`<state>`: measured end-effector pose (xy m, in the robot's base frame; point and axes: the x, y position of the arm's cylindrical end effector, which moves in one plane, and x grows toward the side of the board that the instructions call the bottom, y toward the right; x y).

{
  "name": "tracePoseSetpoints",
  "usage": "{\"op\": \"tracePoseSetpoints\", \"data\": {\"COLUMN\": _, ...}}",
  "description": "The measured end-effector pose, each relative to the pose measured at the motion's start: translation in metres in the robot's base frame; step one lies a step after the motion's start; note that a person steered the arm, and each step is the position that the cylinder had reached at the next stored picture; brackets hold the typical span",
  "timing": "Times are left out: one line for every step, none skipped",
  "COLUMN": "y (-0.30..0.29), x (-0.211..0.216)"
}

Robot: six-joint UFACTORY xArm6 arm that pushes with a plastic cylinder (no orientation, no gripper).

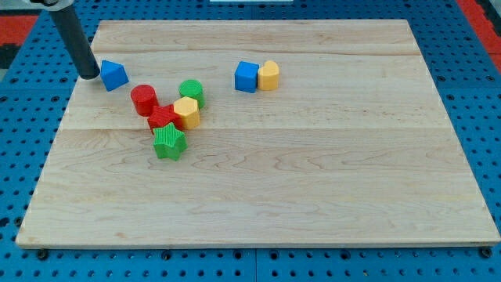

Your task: Slide the blue triangle into the blue cube

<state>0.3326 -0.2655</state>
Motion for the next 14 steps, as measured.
{"op": "tracePoseSetpoints", "data": {"y": -0.001, "x": 0.000}}
{"op": "tracePoseSetpoints", "data": {"y": -0.001, "x": 0.000}}
{"op": "tracePoseSetpoints", "data": {"y": -0.001, "x": 0.003}}
{"op": "tracePoseSetpoints", "data": {"y": -0.001, "x": 0.003}}
{"op": "tracePoseSetpoints", "data": {"y": 0.011, "x": 0.003}}
{"op": "tracePoseSetpoints", "data": {"y": 0.042, "x": 0.003}}
{"op": "tracePoseSetpoints", "data": {"y": 0.079, "x": 0.003}}
{"op": "tracePoseSetpoints", "data": {"y": 0.114, "x": 0.003}}
{"op": "tracePoseSetpoints", "data": {"y": 0.141, "x": 0.003}}
{"op": "tracePoseSetpoints", "data": {"y": 0.163, "x": 0.003}}
{"op": "tracePoseSetpoints", "data": {"y": 0.164, "x": 0.003}}
{"op": "tracePoseSetpoints", "data": {"y": 0.173, "x": 0.003}}
{"op": "tracePoseSetpoints", "data": {"y": 0.193, "x": 0.003}}
{"op": "tracePoseSetpoints", "data": {"y": 0.208, "x": 0.003}}
